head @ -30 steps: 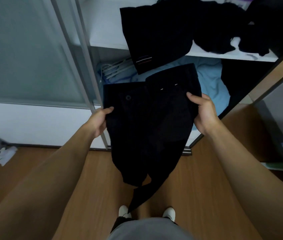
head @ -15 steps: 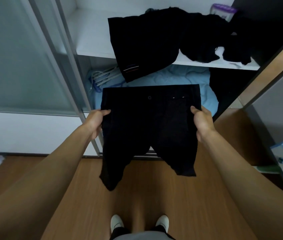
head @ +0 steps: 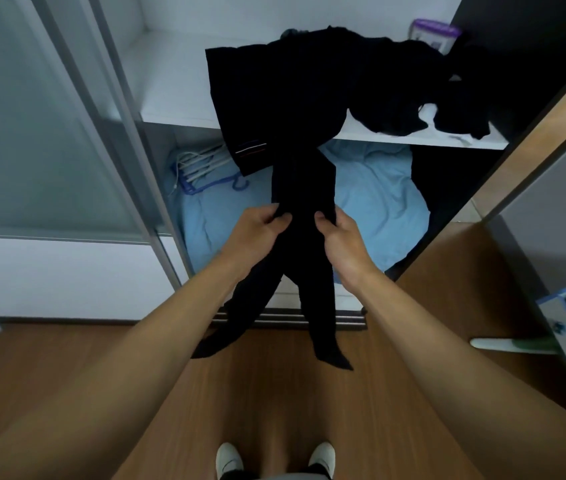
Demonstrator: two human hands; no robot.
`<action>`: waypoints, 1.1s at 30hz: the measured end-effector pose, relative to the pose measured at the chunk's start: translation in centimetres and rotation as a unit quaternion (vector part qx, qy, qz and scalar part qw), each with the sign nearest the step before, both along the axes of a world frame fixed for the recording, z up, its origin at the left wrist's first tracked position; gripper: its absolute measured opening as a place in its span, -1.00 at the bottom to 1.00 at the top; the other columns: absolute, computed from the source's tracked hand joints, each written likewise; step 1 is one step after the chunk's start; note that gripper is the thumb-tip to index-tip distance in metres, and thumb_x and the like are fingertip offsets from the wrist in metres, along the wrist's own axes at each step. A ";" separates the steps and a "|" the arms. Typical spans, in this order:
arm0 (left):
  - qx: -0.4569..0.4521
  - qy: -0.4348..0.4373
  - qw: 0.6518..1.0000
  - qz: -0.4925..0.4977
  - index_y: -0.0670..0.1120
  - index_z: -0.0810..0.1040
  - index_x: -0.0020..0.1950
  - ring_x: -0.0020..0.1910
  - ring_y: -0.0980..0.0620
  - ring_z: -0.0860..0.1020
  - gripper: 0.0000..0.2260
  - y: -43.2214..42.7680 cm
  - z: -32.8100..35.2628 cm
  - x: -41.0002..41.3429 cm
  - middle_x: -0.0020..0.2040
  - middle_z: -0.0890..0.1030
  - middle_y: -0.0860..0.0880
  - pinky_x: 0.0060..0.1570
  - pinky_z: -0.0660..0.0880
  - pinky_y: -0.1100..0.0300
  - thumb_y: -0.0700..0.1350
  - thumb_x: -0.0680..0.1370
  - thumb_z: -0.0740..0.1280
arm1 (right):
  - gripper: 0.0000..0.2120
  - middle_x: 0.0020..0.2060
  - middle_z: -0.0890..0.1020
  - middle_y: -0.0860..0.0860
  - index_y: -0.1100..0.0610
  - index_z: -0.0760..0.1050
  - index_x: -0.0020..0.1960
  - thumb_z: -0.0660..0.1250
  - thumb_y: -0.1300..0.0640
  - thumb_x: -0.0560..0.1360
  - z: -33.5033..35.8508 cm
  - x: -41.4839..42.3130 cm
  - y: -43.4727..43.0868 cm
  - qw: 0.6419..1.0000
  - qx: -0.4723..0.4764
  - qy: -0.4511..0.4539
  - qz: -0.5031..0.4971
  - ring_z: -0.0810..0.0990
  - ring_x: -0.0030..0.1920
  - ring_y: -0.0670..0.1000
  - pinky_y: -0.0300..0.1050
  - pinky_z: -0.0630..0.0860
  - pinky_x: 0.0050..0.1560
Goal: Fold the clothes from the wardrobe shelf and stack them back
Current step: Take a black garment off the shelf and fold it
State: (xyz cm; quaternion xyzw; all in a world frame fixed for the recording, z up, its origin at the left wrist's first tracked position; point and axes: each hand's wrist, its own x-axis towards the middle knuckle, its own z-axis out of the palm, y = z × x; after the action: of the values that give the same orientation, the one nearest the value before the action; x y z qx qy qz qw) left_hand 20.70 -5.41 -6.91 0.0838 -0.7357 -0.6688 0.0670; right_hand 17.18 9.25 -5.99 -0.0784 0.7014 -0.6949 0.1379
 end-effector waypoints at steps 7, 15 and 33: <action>-0.211 0.002 0.964 -0.164 -0.01 0.31 0.56 0.55 0.01 0.23 -0.54 0.9 0.0 0.6 0.58 0.26 -0.05 0.54 0.17 0.01 -0.26 0.66 0.18 | -0.51 0.31 0.58 0.10 0.12 0.37 0.48 0.31 0.00 0.60 0.0 -0.6 0.8 0.995 -0.054 -0.047 0.069 0.56 0.32 0.03 0.00 0.44 0.40; -0.185 0.042 0.969 -0.156 0.12 0.55 0.26 0.39 0.18 0.40 -0.64 -1.5 -0.2 0.5 0.47 0.42 0.03 0.42 0.35 0.18 -0.29 0.60 0.30 | -0.73 0.06 0.73 0.05 0.12 0.59 0.24 0.37 0.06 0.58 0.3 -2.3 2.4 0.991 -0.103 -0.050 -0.073 0.70 0.09 0.03 -0.08 0.62 0.10; 0.133 -0.003 0.989 0.060 0.02 0.69 0.01 -0.05 0.04 0.71 -0.52 0.2 3.0 -4.2 -0.05 0.74 0.02 -0.11 0.61 0.20 0.19 0.20 0.63 | -0.79 -0.02 0.69 -0.22 -0.13 0.54 0.11 0.46 -0.07 0.50 2.1 -3.1 6.5 0.986 0.019 0.133 -0.095 0.65 0.04 -0.23 -0.35 0.57 0.01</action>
State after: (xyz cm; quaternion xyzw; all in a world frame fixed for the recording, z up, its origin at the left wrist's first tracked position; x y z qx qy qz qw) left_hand 16.50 -5.21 -3.91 0.1377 -0.6339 -0.7553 0.0934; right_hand 14.04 15.72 -3.86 -0.1006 0.7305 -0.6751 -0.0222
